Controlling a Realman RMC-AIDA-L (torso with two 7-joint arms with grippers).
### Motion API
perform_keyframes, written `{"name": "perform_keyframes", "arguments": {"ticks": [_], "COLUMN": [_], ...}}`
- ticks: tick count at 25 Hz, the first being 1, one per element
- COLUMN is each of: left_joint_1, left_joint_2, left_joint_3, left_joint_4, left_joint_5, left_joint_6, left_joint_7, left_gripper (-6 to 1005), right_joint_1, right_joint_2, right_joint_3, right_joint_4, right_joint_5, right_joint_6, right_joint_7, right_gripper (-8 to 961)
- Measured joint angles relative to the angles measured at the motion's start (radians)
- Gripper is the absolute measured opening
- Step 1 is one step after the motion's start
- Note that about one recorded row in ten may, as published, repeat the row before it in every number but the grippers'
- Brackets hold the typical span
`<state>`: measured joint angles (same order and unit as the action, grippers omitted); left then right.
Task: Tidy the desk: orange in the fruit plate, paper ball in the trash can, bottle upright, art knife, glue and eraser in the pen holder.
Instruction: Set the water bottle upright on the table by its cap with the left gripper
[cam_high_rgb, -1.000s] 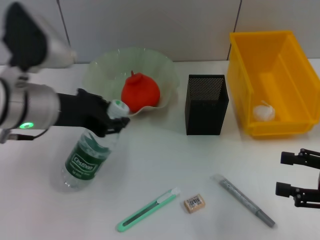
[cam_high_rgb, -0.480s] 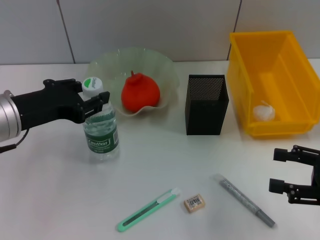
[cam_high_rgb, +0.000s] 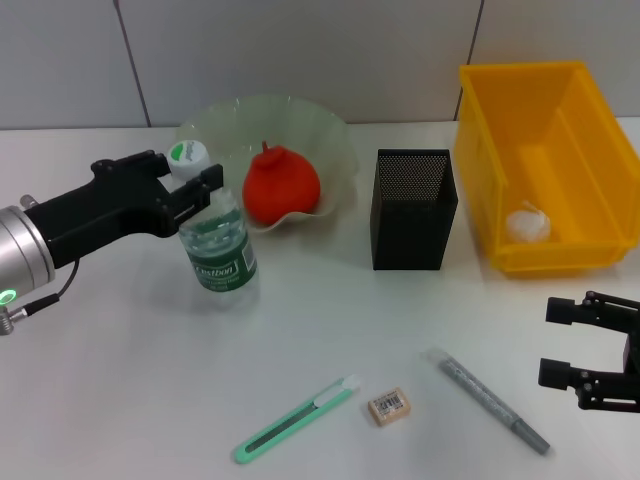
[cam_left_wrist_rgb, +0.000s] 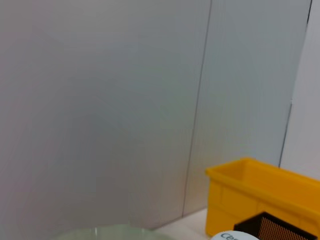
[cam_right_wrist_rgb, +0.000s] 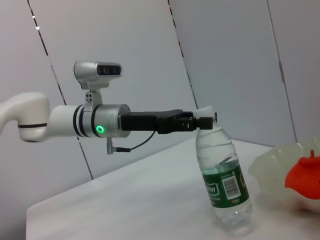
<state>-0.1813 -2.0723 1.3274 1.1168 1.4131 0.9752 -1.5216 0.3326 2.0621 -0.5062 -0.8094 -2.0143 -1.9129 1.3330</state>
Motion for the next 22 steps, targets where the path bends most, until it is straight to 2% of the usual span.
{"name": "perform_keyframes", "arguments": {"ticks": [7, 22], "left_joint_1": [-0.045, -0.036], "left_joint_2": [0.002, -0.002], "left_joint_3": [-0.004, -0.002], "left_joint_4": [-0.154, -0.205], "left_joint_5": [-0.11, -0.158], "left_joint_6": [0.008, 0.046], "left_joint_7": [0.175, 0.291], "left_gripper": [514, 538], "right_joint_1": [0.001, 0.006], "right_joint_2": [0.0, -0.001], "right_joint_3": [0.0, 0.0], "right_joint_4": [0.001, 0.0], "right_joint_5": [0.0, 0.009], "right_joint_6": [-0.004, -0.005], "right_joint_7": [0.0, 0.0], "right_gripper": [811, 810]}}
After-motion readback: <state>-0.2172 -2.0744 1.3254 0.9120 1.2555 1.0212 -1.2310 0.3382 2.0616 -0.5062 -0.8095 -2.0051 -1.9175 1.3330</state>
